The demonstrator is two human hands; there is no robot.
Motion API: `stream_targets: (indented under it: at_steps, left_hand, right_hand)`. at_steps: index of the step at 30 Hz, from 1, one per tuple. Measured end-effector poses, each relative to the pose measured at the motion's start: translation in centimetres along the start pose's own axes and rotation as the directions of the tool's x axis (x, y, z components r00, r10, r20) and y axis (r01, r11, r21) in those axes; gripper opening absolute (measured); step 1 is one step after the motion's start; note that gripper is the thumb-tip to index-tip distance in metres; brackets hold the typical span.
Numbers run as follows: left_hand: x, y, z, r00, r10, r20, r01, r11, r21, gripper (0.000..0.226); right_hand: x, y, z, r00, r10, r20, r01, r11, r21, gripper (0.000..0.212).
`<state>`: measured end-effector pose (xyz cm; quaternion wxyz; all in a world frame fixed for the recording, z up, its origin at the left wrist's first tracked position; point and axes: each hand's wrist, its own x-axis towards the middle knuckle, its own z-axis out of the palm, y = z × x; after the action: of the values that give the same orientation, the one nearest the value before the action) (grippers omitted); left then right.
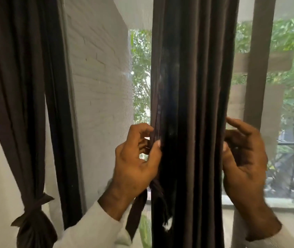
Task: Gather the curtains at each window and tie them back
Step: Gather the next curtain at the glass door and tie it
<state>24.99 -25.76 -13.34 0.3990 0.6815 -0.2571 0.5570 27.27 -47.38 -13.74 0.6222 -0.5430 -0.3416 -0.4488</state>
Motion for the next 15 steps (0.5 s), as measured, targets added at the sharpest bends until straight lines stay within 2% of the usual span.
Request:
stream_targets:
  at_steps: [3, 5, 7, 9, 11, 13, 15]
  left_hand:
    - [-0.8, 0.8, -1.2, 0.997, 0.077, 0.027, -0.077, 0.997, -0.017, 0.039]
    - [-0.9, 0.9, -1.4, 0.995, 0.077, 0.062, -0.074, 0.996, -0.043, 0.040]
    - [-0.9, 1.0, -1.4, 0.996, 0.017, 0.092, -0.013, 0.999, -0.045, 0.042]
    - [-1.3, 1.0, -1.1, 0.993, -0.064, 0.097, 0.066, 0.998, -0.020, 0.045]
    - [-1.9, 1.3, -1.0, 0.991, -0.107, 0.079, 0.104, 0.993, 0.050, 0.039]
    - [-2.4, 1.4, -0.5, 0.993, -0.102, 0.067, 0.095, 0.990, 0.106, 0.022]
    - [-2.5, 1.3, 0.1, 0.989, -0.117, 0.093, 0.109, 0.990, 0.091, 0.010]
  right_hand:
    - [-1.0, -2.3, 0.1, 0.993, -0.116, -0.039, 0.114, 0.992, -0.052, 0.052]
    - [-0.9, -2.8, 0.4, 0.985, -0.170, -0.029, 0.160, 0.962, -0.220, 0.040]
    - [-0.4, -2.4, 0.5, 0.982, -0.187, 0.029, 0.178, 0.861, -0.476, 0.031]
    - [-0.4, -2.0, 0.3, 0.982, -0.179, 0.055, 0.175, 0.771, -0.613, 0.024]
    - [-1.3, -2.1, 0.0, 0.965, -0.255, 0.064, 0.223, 0.664, -0.714, 0.019]
    - [-2.7, -2.4, 0.0, 0.943, -0.300, 0.144, 0.304, 0.600, -0.740, 0.019]
    - [-3.8, -1.8, 0.2, 0.945, -0.210, 0.251, 0.327, 0.647, -0.689, 0.028]
